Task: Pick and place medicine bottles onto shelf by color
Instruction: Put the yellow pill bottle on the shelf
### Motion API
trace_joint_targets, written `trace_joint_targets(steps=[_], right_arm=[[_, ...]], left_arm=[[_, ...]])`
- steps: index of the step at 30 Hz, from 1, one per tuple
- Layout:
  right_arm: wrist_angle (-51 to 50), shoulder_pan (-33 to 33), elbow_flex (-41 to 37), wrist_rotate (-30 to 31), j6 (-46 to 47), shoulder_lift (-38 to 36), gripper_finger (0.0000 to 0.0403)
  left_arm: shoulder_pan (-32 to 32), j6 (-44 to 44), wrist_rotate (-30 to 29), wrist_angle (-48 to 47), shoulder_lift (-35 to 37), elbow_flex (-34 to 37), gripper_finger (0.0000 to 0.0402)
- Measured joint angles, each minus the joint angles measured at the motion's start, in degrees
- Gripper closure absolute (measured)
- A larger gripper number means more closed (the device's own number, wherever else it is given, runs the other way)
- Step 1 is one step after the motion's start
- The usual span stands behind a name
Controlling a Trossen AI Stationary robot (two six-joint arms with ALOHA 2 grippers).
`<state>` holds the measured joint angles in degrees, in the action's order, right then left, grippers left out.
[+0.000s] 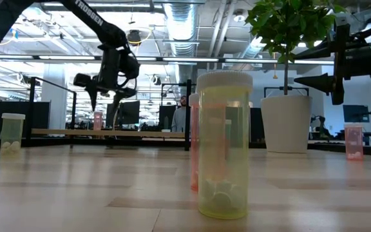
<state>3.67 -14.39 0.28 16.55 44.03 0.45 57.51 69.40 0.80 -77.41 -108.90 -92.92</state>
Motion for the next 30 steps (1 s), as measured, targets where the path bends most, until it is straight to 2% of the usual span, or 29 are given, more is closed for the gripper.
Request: trace_joint_targets(steps=[7, 13, 18, 24, 30], right_arm=[[-0.01, 0.00, 0.00, 0.00, 0.00, 0.00, 0.0100], [-0.01, 0.00, -0.01, 0.01, 0.00, 0.00, 0.0100], [-0.01, 0.00, 0.01, 0.00, 0.00, 0.00, 0.0100], [-0.01, 0.00, 0.01, -0.01, 0.00, 0.00, 0.0100], [-0.01, 0.00, 0.02, -0.02, 0.00, 0.00, 0.0100]], left_arm=[[-3.96, -2.29, 6.87, -0.01, 0.04, -0.33, 0.0154], [-8.18, -3.64, 5.43, -2.04, 0.23, -0.33, 0.0154], [-11.51, -7.00, 3.17, -5.65, 3.41, -0.33, 0.0155], [-15.30, -5.45, -3.58, -12.57, 12.35, 1.68, 0.0178], [-22.65, 3.69, -4.11, -8.89, 27.65, 15.15, 0.0215]])
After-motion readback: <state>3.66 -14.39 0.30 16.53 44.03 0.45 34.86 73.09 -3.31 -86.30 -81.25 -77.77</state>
